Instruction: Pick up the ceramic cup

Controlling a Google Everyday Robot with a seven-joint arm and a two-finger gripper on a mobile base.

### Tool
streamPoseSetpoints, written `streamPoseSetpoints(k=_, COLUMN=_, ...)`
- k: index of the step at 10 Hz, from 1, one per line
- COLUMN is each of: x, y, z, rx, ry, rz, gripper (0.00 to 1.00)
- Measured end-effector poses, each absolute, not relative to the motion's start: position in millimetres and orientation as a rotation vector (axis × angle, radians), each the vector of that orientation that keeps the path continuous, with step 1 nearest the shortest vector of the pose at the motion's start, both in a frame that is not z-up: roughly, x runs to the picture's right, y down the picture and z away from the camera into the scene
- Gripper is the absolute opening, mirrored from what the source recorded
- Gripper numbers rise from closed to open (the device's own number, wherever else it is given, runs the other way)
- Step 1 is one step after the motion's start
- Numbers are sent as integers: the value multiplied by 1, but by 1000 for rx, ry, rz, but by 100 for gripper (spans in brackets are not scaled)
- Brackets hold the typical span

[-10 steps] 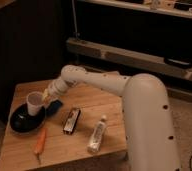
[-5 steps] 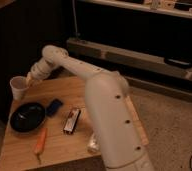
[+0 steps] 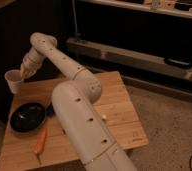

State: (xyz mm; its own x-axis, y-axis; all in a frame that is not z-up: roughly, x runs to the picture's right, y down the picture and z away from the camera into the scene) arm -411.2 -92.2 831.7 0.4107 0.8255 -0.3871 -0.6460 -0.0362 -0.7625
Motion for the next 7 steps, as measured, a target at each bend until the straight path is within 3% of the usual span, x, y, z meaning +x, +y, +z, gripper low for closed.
streamPoseSetpoints(k=3, x=-396, y=-93, z=836, rx=-1076, ry=-157, rz=1194, gripper=0)
streamPoseSetpoints(k=7, x=-311, y=-82, z=841, rx=-1090, ry=-45, rz=1189, gripper=0)
